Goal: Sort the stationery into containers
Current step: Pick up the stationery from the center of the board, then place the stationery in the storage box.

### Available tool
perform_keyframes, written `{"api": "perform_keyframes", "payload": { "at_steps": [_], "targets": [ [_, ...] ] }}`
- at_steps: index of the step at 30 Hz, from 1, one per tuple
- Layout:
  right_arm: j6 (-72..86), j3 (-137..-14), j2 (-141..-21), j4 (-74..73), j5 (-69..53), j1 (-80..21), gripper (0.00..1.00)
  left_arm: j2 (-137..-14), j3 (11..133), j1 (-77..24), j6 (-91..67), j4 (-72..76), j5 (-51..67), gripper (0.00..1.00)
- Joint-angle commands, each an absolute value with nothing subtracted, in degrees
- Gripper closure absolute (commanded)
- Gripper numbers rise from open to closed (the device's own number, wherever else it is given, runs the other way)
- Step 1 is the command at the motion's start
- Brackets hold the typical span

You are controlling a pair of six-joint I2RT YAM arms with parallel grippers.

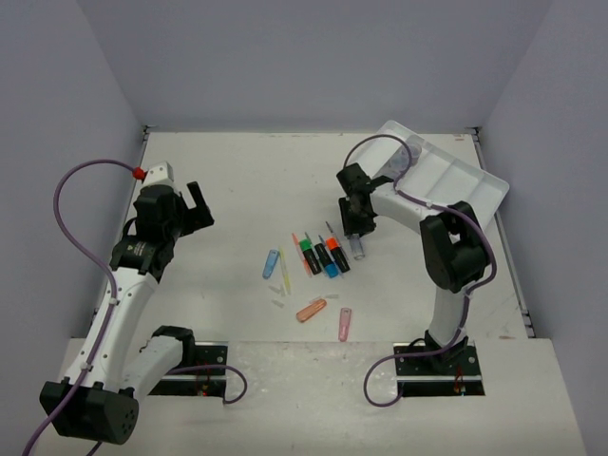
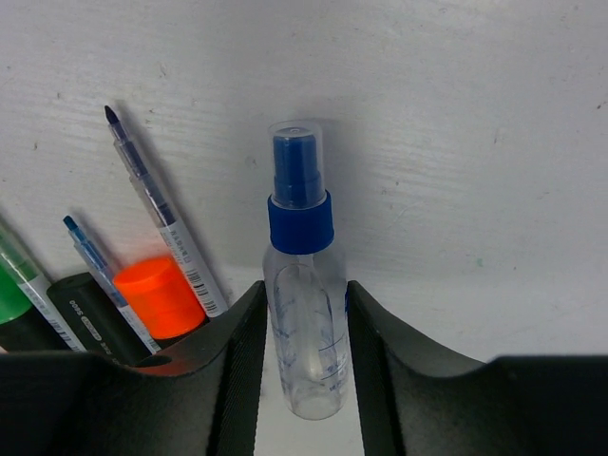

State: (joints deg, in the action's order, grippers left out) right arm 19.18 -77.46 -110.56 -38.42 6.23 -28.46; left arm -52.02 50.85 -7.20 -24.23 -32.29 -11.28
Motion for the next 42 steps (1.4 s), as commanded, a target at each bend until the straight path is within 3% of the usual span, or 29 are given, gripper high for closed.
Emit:
{"api": "perform_keyframes", "payload": {
  "at_steps": [1,12,15,16,17,18,23,29,35,42],
  "targets": [
    [20.3,-75.41,-108.02,-38.85,6.85,-26.63,0.64,-50.98,51.06,-7.38,-22.41,-30.15,-10.81,0.0],
    [20.28,-74.02,-109.02,-41.14,6.45,-25.72,0.52,-50.31,51.1,-7.38,-22.29,-30.23,-10.99,0.0],
    [20.13,-74.06,-108.99,-41.28,6.5,-25.66,0.63,-50.24,51.15,-7.38,-22.32,-30.23,-11.07,0.0],
    [20.06,-73.94,-108.68,-41.05,6.29,-25.66,0.72,-50.16,51.15,-7.38,-22.32,-30.23,-11.07,0.0],
    [19.89,-73.77,-107.89,-40.6,5.72,-25.66,0.96,-50.11,51.15,-7.38,-22.32,-30.23,-11.07,0.0],
    [19.86,-73.41,-106.45,-39.97,5.08,-25.61,1.0,-50.1,51.15,-7.38,-22.32,-30.23,-11.13,0.0],
    [19.85,-73.25,-97.98,-38.45,2.64,-22.95,1.0,-50.0,51.15,-7.38,-22.32,-30.25,-11.27,0.0],
    [23.37,-76.87,-91.36,-36.65,2.18,-9.5,1.0,-49.75,51.13,-7.38,-22.32,-30.3,-11.48,0.0],
    [29.08,-90.58,-101.17,-35.65,5.05,2.25,1.0,-49.58,51.07,-7.38,-22.49,-30.23,-11.27,0.0],
    [31.45,-105.08,-116.05,-39.46,8.63,4.39,1.0,-49.75,51.15,-7.38,-22.5,-30.15,-11.16,0.0]
  ]
}}
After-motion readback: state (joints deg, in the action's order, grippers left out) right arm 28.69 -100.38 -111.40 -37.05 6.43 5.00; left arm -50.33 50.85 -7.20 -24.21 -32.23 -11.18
